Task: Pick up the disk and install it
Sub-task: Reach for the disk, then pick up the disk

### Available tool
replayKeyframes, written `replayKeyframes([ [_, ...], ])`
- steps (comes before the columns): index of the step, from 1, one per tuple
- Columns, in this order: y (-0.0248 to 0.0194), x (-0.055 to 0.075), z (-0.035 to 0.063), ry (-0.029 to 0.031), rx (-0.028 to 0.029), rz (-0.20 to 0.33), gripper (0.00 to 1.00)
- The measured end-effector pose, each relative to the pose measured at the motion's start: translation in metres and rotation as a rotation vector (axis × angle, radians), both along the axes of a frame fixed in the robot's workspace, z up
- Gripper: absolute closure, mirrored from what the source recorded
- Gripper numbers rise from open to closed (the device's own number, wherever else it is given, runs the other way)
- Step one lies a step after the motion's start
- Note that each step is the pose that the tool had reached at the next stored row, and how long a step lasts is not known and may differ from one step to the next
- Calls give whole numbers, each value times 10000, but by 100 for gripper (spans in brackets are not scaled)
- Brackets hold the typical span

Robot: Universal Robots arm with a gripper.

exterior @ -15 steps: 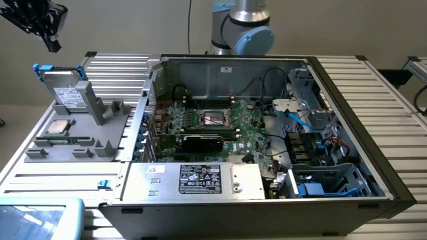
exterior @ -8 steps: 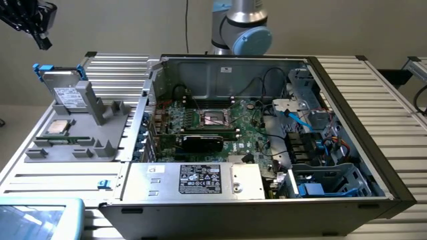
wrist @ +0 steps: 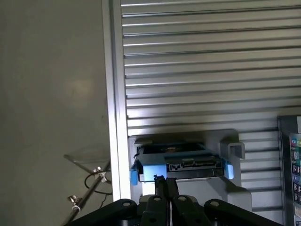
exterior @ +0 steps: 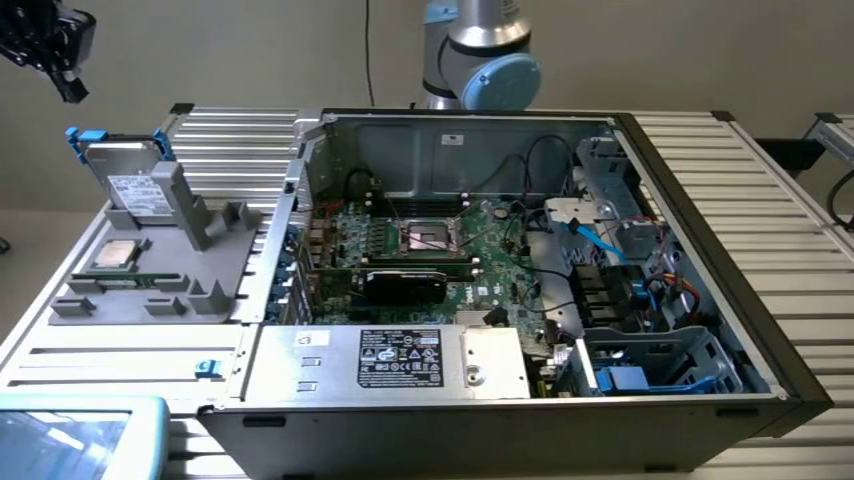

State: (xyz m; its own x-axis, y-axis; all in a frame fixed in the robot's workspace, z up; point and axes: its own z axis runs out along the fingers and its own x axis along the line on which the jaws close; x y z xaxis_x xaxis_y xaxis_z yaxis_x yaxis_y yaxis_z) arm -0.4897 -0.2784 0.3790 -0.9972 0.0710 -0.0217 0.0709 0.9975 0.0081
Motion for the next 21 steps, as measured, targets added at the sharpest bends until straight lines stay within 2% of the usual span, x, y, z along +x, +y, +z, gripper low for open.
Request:
replayKeyframes([
  [5, -34, -8, -89, 2, 0, 0, 89],
  [6, -34, -8, -90, 4, -13, 0, 89],
  [21, -35, -8, -92, 1, -11, 1, 89],
])
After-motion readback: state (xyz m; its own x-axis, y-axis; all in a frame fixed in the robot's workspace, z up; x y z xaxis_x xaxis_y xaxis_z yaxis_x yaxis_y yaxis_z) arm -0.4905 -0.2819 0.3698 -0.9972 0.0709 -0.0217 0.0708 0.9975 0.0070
